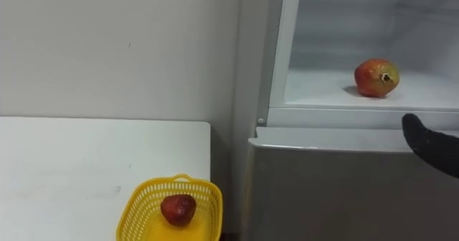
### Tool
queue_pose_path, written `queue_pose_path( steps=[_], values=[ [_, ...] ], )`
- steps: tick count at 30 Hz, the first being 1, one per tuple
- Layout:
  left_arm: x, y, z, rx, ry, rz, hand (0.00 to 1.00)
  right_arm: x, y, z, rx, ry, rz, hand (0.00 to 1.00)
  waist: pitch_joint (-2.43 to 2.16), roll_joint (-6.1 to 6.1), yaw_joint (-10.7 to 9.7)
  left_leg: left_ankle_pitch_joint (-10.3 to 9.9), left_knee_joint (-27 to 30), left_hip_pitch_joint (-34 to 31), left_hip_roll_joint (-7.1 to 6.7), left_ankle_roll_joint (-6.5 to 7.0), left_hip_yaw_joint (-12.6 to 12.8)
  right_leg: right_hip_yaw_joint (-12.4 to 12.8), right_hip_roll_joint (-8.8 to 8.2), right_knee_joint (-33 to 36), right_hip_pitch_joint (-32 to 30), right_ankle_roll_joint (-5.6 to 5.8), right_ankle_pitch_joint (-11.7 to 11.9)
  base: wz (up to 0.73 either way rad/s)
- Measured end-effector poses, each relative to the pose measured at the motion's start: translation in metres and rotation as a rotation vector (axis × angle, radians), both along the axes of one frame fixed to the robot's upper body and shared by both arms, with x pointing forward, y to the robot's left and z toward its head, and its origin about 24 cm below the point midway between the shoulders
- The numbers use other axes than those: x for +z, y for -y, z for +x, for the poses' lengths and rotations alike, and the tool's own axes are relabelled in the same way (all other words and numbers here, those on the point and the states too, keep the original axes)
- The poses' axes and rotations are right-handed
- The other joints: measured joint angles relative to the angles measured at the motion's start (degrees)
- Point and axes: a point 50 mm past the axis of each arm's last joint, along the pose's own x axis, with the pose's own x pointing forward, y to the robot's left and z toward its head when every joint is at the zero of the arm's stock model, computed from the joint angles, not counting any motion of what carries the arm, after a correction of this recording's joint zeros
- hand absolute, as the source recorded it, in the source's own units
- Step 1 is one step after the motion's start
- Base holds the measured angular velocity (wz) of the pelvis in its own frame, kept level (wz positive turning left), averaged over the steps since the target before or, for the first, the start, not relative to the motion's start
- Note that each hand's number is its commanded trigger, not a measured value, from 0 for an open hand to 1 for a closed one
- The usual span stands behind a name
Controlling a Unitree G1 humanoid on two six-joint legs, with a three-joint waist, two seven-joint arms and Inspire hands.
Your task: Retrieve from the upper fridge
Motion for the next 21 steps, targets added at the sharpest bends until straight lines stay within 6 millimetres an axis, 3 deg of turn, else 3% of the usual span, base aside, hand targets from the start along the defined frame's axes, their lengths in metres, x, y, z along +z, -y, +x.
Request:
queue_pose_path(
  steps=[5,8,10,14,21],
  values=[
    [0.003,-0.008,0.002,-0.002,0.001,0.026,0.00,0.016,0.012,0.018,-0.015,-0.025,-0.015,0.00,-0.41,-1.80,0.56,0.04,0.38,-0.33,0.09,-0.11,-0.61,-1.39,0.10,-0.98,0.15,-0.21,-0.05,0.10],
    [0.003,-0.009,0.002,-0.001,0.000,0.032,0.00,0.030,0.017,0.026,-0.016,-0.018,-0.032,0.00,-0.64,-2.27,0.63,0.02,0.75,-0.74,-0.09,-0.10,-1.53,-2.28,0.19,-0.87,0.37,-0.15,0.00,0.15],
    [0.004,-0.010,0.003,-0.002,0.005,0.034,0.00,0.037,0.019,0.031,-0.007,-0.020,-0.026,0.00,-0.58,-2.38,1.13,0.02,0.72,-0.57,-0.11,-0.10,-1.89,-2.75,0.14,-0.80,0.71,-0.11,0.03,0.13],
    [0.004,-0.011,0.004,-0.006,0.009,0.039,0.00,0.043,0.016,0.043,0.034,-0.041,-0.033,0.00,0.05,-2.64,1.60,-0.05,0.65,-0.20,-0.10,-0.20,-2.89,-3.02,-0.07,-0.87,1.66,-0.10,0.02,0.12],
    [0.007,-0.014,-0.003,0.011,0.004,0.049,0.00,0.035,0.025,0.059,0.098,-0.105,0.105,0.00,-0.16,-2.76,1.59,-0.11,1.11,-1.13,-0.11,-0.29,-3.22,-2.97,-0.03,-0.84,1.20,-0.11,0.00,0.02]
  ],
)
